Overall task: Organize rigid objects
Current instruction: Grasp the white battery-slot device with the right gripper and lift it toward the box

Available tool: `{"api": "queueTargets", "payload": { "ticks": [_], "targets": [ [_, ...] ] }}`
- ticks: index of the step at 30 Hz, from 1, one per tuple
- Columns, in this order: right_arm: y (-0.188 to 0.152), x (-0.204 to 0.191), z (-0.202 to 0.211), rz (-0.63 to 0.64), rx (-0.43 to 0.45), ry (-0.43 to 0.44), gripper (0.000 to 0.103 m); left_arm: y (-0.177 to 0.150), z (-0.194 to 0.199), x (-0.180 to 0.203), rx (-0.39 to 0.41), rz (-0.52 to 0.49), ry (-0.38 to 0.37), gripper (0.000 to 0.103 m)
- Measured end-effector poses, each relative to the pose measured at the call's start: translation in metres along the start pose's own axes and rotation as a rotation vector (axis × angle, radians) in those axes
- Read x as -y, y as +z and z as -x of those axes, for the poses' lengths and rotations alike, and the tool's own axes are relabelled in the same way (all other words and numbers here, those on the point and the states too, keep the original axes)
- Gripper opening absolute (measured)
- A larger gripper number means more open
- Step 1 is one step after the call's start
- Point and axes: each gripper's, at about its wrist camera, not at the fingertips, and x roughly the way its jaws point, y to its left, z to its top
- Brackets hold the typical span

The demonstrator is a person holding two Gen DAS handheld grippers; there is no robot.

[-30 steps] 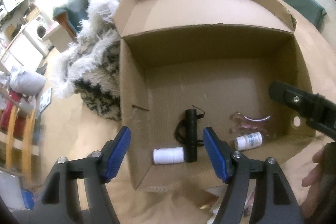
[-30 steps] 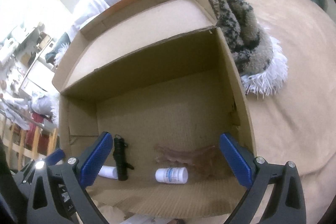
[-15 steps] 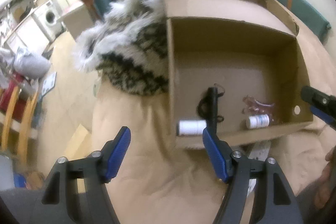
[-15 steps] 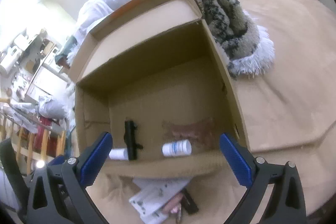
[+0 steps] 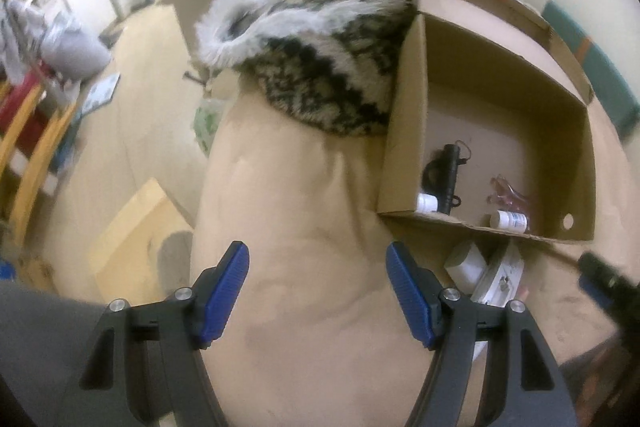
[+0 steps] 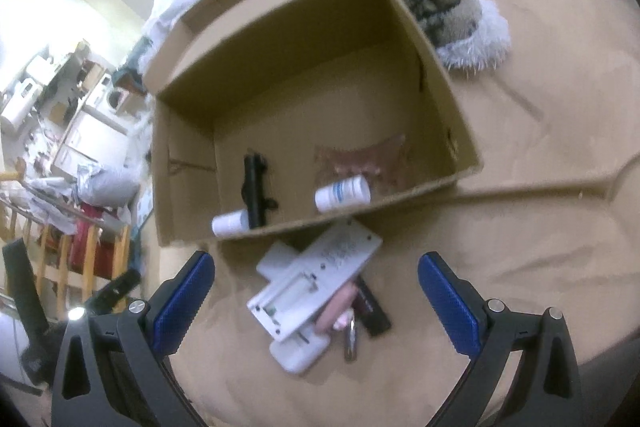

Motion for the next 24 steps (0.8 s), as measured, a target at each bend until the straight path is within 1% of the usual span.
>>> {"api": "queueTargets", "payload": {
  "ticks": [4, 7, 9, 10, 11, 12, 14, 16, 17, 20, 21, 22, 24],
  "targets": [
    [-0.007, 0.003, -0.019, -0.042, -0.079, 0.033, 0.103, 0.001, -0.001, 0.000, -0.010, 0.014, 0.006, 0.068],
    [-0.002, 0.009, -0.037, -0.111, -0.146, 0.067, 0.103, 0.001, -0.001, 0.001, -0.023, 0.019, -0.004, 0.068],
    [0.004, 0.012, -0.048, -0.140, -0.169, 0.054, 0.103, 0.002, -0.002, 0.003, -0.039, 0.033, -0.031, 0.068],
    [0.006, 0.013, -0.054, -0.149, -0.181, 0.036, 0.103, 0.003, -0.002, 0.003, -0.042, 0.036, -0.040, 0.068],
    [0.008, 0.016, -0.063, -0.154, -0.200, -0.001, 0.103, 0.003, -0.002, 0.004, -0.040, 0.037, -0.046, 0.068],
    [0.009, 0.017, -0.072, -0.158, -0.220, -0.022, 0.091, 0.003, -0.001, 0.005, -0.037, 0.034, -0.045, 0.068],
    [0.008, 0.019, -0.094, -0.177, -0.282, -0.027, 0.077, 0.004, -0.001, 0.006, -0.033, 0.021, -0.034, 0.068],
    [0.006, 0.016, -0.107, -0.181, -0.307, -0.032, 0.077, 0.004, -0.004, 0.006, -0.040, 0.018, -0.027, 0.068],
    [0.005, 0.011, -0.112, -0.166, -0.310, -0.048, 0.077, 0.004, -0.005, 0.005, -0.046, 0.021, -0.027, 0.068],
    [0.003, 0.002, -0.119, -0.144, -0.302, -0.088, 0.077, 0.004, -0.009, 0.003, -0.064, 0.033, -0.031, 0.068],
    [0.002, 0.001, -0.118, -0.146, -0.296, -0.095, 0.075, 0.005, -0.010, 0.003, -0.068, 0.037, -0.033, 0.068],
    [0.001, -0.001, -0.117, -0.141, -0.291, -0.097, 0.069, 0.005, -0.010, 0.003, -0.069, 0.039, -0.035, 0.068],
    [-0.003, -0.003, -0.110, -0.127, -0.276, -0.098, 0.051, 0.005, -0.010, 0.003, -0.068, 0.044, -0.038, 0.068]
  ]
}}
